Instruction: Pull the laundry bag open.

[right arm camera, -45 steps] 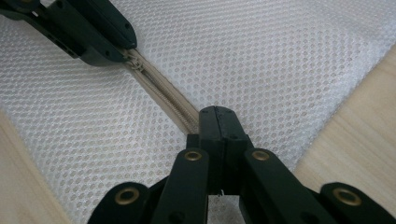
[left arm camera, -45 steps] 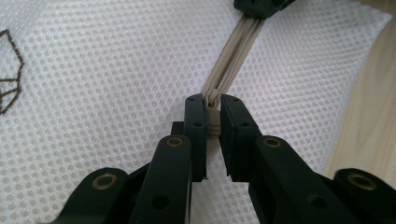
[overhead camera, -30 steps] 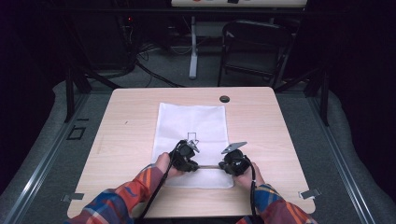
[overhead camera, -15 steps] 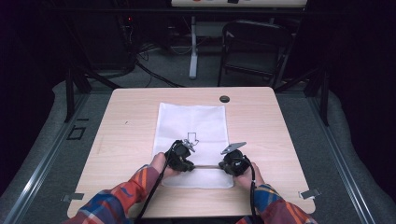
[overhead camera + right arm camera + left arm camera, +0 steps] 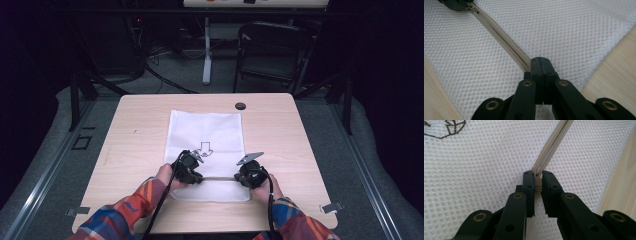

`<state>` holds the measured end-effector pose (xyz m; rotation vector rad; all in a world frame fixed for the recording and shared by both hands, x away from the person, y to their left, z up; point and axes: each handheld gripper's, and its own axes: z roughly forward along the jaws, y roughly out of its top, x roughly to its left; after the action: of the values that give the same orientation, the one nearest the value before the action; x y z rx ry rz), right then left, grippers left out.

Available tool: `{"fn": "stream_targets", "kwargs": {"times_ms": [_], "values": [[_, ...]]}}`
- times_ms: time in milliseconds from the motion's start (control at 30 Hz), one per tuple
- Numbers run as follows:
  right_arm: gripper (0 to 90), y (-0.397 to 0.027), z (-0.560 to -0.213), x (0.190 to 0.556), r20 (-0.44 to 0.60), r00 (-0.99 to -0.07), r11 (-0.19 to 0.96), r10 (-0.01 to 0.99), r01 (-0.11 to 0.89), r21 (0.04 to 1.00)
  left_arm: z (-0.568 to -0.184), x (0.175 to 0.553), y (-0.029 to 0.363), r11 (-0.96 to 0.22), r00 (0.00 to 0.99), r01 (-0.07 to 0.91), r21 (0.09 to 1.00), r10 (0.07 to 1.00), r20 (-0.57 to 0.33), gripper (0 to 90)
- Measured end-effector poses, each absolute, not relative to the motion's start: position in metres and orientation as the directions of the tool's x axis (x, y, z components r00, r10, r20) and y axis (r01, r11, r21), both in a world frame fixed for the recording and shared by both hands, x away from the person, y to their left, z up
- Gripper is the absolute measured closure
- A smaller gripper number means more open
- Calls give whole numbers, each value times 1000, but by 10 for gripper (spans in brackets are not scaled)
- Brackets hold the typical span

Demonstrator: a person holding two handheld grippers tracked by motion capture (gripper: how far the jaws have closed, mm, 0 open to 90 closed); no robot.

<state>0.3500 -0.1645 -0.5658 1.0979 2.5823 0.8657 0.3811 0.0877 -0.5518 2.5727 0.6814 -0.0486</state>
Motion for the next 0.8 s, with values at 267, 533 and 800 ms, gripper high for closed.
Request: {"fn": "stream_targets", "kwargs": {"times_ms": [267,533,800], "values": [[900,-164,-566,350,45,-706,550,707,589,593,-551,382,95,-754,865,493,434,478,-152,811],[900,-164,-566,350,39,-705,552,708,587,592,-552,382,102,-744,856,508,435,494,-155,811],[900,-164,-566,350,33,-703,552,711,586,593,-552,381,112,-738,847,523,427,507,-161,811]]}}
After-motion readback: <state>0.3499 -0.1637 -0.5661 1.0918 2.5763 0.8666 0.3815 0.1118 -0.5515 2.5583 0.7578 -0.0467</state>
